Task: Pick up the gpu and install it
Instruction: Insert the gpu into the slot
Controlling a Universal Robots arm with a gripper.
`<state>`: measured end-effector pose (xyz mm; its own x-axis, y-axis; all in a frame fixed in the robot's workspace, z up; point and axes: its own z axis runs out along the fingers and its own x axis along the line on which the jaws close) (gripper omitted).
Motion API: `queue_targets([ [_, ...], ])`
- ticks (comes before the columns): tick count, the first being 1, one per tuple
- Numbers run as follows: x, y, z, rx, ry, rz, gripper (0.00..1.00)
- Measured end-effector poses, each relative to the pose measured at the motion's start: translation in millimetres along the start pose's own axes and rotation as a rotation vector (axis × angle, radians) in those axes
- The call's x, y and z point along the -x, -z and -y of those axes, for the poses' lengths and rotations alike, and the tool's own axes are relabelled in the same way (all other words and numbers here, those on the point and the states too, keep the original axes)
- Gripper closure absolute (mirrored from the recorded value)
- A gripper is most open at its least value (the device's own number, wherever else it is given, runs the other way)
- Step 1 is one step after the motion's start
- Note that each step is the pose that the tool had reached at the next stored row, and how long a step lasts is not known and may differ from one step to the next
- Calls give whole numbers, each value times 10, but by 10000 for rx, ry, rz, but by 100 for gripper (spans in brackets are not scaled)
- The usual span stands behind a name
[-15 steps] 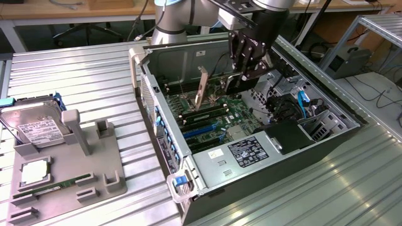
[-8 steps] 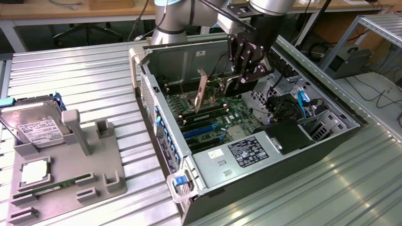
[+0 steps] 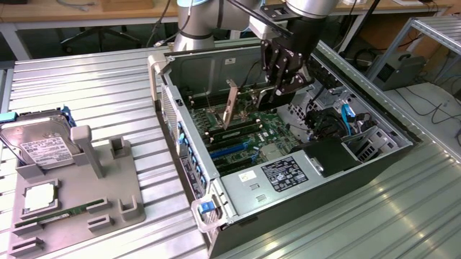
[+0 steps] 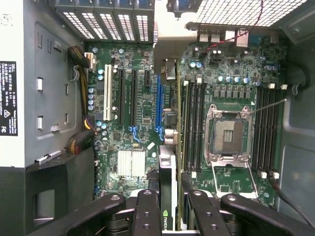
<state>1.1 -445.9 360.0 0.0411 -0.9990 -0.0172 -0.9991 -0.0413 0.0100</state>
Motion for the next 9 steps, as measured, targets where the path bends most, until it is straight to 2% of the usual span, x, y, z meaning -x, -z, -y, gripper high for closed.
queue_targets([
  [9, -1, -40, 1, 1, 1, 2, 73],
])
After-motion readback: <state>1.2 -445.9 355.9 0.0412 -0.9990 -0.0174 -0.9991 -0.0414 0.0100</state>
